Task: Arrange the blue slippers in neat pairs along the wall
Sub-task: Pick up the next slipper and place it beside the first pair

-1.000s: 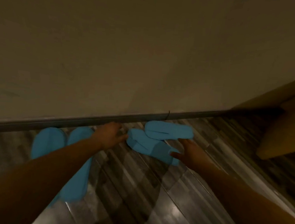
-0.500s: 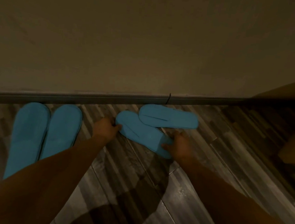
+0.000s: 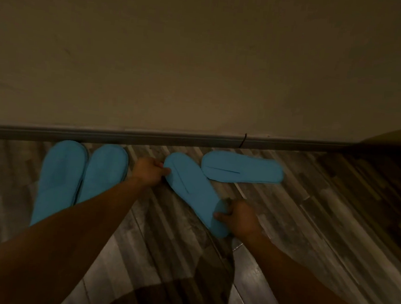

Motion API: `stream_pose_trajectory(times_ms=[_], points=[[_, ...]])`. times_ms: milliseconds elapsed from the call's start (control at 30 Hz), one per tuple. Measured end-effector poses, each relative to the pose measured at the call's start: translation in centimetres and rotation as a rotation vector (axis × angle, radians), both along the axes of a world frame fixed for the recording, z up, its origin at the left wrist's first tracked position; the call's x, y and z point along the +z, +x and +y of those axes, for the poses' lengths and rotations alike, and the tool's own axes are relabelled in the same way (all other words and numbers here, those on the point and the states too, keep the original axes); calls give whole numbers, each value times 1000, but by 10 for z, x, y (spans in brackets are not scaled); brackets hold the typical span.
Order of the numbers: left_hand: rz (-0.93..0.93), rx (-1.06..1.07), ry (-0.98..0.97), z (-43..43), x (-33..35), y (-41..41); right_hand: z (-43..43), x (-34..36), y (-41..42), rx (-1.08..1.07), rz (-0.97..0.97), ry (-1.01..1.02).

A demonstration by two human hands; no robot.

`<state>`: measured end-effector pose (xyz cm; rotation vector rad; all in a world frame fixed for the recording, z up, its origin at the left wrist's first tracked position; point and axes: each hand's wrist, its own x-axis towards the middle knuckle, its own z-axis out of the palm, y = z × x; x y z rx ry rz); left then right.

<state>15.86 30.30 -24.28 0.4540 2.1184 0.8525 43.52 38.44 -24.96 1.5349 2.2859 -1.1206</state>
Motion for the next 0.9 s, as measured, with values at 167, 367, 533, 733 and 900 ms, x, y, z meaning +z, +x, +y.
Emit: stream_pose_trajectory(times_ms=[167, 367, 533, 733, 900], points=[[-2, -27, 49, -3, 10, -33, -41, -4, -31, 26, 46, -56], [137, 2, 58, 8, -3, -57, -75, -24, -69, 150, 33, 56], [236, -67, 45, 1, -21, -64, -76, -24, -77, 202, 93, 34], [611, -642, 89, -44, -13, -52, -47, -12, -58, 528, 174, 234], [678, -1158, -53, -74, -23, -23, -43, -19, -63, 790, 57, 301]])
